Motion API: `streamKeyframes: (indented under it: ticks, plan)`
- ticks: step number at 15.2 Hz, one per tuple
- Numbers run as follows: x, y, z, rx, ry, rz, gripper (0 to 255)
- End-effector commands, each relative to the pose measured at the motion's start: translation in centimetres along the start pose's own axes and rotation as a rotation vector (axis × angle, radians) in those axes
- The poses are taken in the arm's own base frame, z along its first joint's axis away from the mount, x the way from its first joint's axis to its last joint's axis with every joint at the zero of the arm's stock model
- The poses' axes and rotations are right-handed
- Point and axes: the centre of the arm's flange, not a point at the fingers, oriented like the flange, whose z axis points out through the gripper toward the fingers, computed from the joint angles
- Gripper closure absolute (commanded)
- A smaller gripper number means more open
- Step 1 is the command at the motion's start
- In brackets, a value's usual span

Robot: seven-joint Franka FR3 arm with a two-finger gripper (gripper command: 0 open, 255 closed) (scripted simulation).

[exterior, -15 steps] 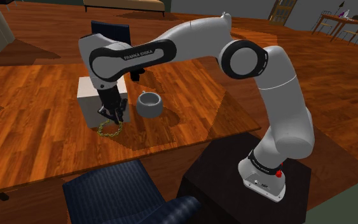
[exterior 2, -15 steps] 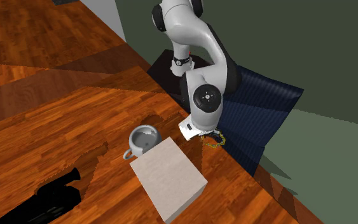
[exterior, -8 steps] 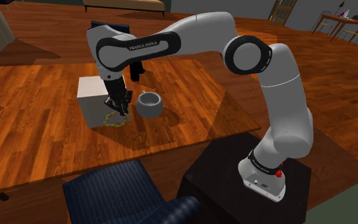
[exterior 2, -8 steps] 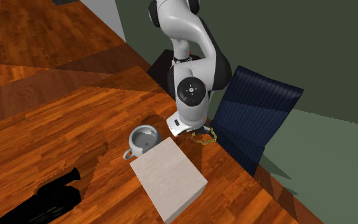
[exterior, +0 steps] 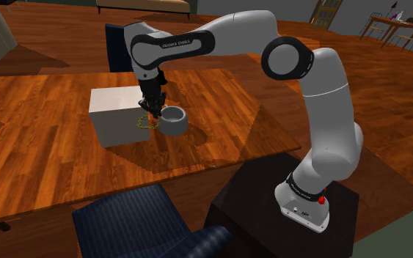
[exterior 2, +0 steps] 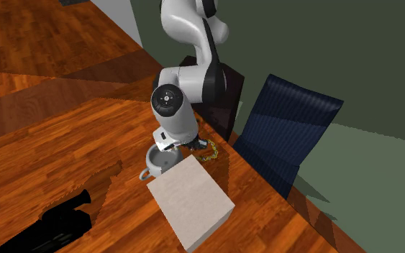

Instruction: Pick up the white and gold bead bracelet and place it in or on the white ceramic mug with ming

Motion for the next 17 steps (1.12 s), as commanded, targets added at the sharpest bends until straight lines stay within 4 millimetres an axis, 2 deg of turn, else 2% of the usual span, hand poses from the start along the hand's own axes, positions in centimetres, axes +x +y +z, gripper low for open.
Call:
streamKeyframes:
  ticks: [1, 13, 17]
  plan:
    - [0.6, 2.7, -0.2, 0.0, 0.0, -0.002, 255]
    - [4.1, 17.9, -1.8, 0.0, 0.0, -0.002, 255]
    - [4.7, 18.0, 0.3, 0.0, 0.0, -0.002, 255]
